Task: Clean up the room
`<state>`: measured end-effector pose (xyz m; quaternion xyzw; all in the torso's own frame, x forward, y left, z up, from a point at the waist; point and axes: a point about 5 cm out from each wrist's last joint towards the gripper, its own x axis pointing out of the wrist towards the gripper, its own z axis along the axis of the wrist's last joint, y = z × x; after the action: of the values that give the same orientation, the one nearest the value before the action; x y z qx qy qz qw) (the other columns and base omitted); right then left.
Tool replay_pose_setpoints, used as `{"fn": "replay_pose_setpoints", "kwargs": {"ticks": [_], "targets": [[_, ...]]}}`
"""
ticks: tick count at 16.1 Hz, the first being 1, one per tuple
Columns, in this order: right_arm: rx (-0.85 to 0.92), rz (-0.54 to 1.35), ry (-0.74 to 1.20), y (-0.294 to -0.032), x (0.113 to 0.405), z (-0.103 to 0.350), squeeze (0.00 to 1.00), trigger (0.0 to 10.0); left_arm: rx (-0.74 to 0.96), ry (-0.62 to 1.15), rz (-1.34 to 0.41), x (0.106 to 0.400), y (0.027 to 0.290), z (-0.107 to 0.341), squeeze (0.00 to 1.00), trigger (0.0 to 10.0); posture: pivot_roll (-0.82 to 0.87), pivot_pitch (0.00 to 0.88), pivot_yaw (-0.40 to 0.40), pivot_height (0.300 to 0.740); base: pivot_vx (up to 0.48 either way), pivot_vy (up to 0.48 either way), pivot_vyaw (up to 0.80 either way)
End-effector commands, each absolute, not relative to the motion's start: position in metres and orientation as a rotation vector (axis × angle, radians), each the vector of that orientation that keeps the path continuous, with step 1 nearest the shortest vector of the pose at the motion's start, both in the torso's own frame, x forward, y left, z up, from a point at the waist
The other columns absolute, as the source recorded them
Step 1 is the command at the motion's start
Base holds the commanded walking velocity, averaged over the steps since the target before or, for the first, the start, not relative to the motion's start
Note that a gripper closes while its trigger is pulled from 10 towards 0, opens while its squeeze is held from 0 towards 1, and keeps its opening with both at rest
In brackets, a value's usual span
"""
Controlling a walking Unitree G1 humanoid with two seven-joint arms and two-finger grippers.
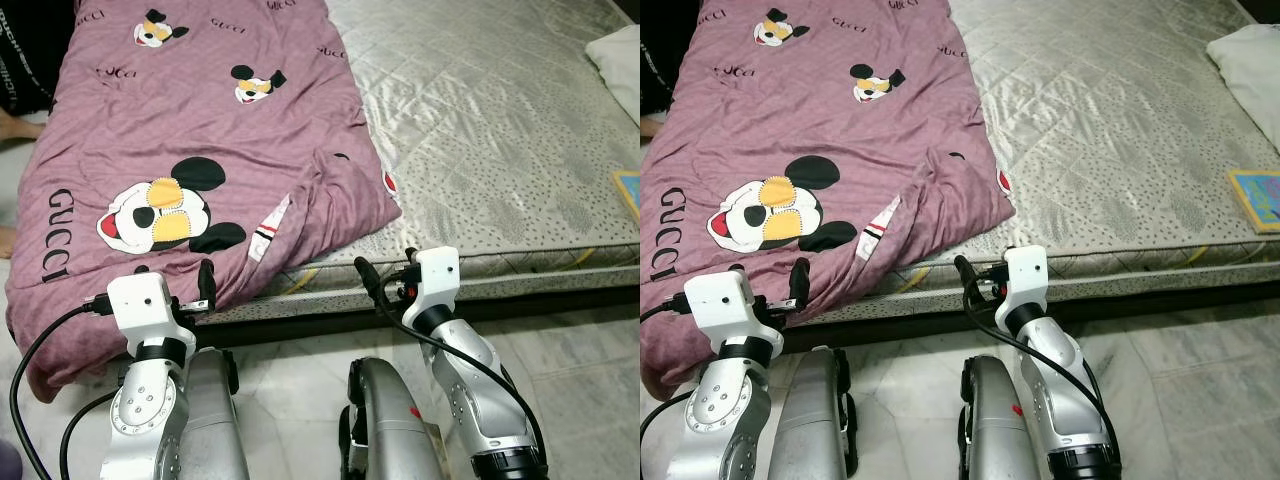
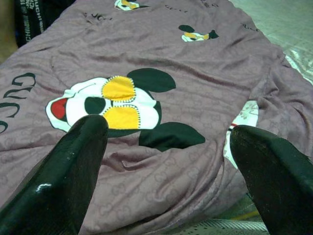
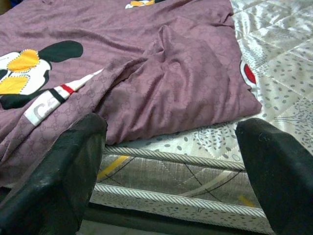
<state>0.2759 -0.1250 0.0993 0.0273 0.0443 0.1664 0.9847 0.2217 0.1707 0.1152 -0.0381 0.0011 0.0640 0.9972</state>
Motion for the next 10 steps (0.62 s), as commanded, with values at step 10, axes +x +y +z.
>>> {"fn": "replay_pose_setpoints", "kwargs": {"ticks": [10], "targets": [[0.051, 0.334, 0.108, -0.1260, 0.2782, 0.0965, 0.00, 10.0, -0.090, 0.002, 0.112, 0.2234, 0.1688, 0.1152, 0.00, 10.0, -0.04, 0.227, -0.053, 0.595, 0.358, 0.000, 0.00]]}}
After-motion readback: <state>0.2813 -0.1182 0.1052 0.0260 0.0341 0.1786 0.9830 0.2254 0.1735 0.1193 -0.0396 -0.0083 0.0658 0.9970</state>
